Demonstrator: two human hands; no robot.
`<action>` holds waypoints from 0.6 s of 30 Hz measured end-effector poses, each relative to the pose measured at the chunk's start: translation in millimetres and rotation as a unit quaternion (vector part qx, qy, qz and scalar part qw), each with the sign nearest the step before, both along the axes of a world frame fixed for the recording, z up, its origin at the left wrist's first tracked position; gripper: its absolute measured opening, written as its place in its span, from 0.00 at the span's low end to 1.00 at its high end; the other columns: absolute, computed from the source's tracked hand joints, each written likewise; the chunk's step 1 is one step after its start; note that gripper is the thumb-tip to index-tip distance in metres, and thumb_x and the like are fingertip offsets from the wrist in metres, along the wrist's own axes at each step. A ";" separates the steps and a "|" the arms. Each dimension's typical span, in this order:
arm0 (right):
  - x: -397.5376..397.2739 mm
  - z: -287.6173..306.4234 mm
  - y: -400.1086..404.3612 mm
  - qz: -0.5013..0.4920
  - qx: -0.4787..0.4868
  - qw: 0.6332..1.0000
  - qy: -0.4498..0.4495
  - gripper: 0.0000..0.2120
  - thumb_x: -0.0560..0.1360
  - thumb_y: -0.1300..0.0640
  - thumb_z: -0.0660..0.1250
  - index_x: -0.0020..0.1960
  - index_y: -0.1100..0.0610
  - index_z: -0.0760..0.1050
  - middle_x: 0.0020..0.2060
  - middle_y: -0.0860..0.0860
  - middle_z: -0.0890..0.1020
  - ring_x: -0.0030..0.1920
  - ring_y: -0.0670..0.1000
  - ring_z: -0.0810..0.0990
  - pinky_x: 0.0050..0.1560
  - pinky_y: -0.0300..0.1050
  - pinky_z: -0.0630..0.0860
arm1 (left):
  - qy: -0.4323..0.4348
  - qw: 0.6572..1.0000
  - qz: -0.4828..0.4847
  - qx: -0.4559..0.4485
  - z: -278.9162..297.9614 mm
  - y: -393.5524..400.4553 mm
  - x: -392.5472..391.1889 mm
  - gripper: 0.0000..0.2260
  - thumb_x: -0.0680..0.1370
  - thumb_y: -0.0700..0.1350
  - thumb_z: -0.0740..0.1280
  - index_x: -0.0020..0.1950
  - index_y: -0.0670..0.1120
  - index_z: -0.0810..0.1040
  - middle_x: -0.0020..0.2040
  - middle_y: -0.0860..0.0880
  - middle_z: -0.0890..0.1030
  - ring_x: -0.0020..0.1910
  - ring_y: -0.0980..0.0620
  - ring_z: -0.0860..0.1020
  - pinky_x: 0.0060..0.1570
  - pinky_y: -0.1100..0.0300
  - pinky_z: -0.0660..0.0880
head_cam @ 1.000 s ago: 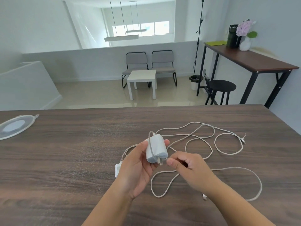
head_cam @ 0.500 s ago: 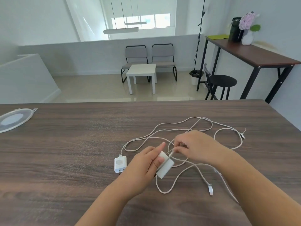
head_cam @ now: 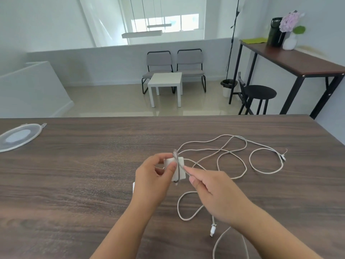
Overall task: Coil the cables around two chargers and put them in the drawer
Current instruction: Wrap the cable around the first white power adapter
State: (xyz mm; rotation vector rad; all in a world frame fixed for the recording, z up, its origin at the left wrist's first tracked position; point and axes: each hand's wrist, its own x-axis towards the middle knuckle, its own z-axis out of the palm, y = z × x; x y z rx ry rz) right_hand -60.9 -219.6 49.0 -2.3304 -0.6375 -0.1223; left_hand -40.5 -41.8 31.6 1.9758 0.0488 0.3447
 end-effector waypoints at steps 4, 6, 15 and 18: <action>-7.5 -15.8 4.3 -0.009 0.054 0.998 0.009 0.18 0.81 0.51 0.54 0.69 0.46 0.70 0.32 0.28 0.76 0.35 0.36 0.74 0.39 0.32 0.67 | 0.052 0.977 0.017 -0.206 12.9 -3.1 5.3 0.04 0.77 0.41 0.69 0.47 0.50 0.81 0.41 0.50 0.81 0.35 0.52 0.81 0.35 0.52 0.82; -10.4 -20.4 3.7 -0.011 0.070 0.997 0.006 0.18 0.80 0.49 0.53 0.68 0.43 0.71 0.33 0.34 0.77 0.36 0.40 0.75 0.39 0.37 0.71 | 0.068 0.957 0.012 -0.281 20.4 -4.9 5.5 0.04 0.78 0.39 0.67 0.49 0.47 0.80 0.41 0.46 0.81 0.36 0.51 0.81 0.32 0.57 0.79; -8.3 -38.8 -2.8 -0.020 0.098 0.994 0.033 0.11 0.80 0.47 0.54 0.57 0.39 0.73 0.27 0.43 0.74 0.28 0.46 0.71 0.33 0.37 0.67 | 0.123 0.887 -0.025 -0.445 32.3 -6.2 1.4 0.05 0.79 0.41 0.65 0.45 0.47 0.78 0.38 0.48 0.82 0.31 0.53 0.81 0.30 0.59 0.80; 2.5 -40.4 -6.9 -0.016 0.120 0.990 0.074 0.11 0.81 0.50 0.58 0.54 0.43 0.78 0.29 0.39 0.78 0.29 0.45 0.72 0.37 0.41 0.73 | 0.142 0.870 -0.041 -0.470 32.8 -7.1 -1.3 0.04 0.79 0.42 0.64 0.47 0.47 0.78 0.40 0.47 0.82 0.33 0.53 0.81 0.31 0.60 0.80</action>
